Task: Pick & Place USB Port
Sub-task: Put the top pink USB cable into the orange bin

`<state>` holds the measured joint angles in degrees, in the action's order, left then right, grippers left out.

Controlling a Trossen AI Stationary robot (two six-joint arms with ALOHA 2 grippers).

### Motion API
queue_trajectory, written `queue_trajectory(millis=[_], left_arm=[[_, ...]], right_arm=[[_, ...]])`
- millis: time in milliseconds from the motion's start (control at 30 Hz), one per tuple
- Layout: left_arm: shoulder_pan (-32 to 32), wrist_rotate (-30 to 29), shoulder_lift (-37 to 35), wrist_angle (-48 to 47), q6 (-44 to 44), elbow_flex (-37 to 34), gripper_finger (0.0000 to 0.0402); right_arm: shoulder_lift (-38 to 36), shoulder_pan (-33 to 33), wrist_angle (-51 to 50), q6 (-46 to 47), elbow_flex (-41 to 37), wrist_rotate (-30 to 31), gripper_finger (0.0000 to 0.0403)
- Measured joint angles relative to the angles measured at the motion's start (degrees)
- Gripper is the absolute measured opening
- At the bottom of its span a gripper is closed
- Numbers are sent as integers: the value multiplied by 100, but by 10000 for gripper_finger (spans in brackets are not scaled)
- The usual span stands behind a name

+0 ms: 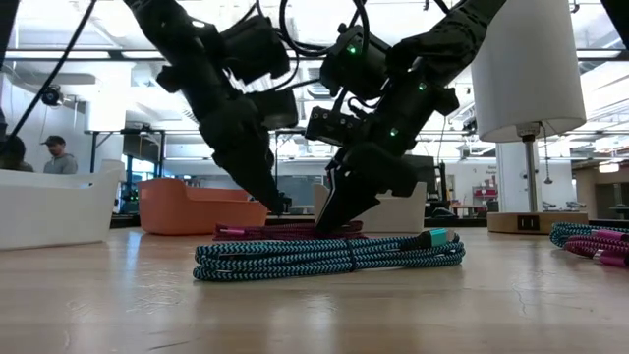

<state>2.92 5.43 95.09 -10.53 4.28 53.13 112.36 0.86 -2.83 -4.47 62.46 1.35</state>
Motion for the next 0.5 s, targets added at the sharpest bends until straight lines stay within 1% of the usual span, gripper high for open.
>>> queue_trajectory(millis=[300,500], left_arm=[[-6,-1,343,47,4,102,168],[-6,-2,393,22,30,102,140]], right_arm=[[-2,0,24,-22,-2,19,20],[-11,0,63,-48,-2,32,20]])
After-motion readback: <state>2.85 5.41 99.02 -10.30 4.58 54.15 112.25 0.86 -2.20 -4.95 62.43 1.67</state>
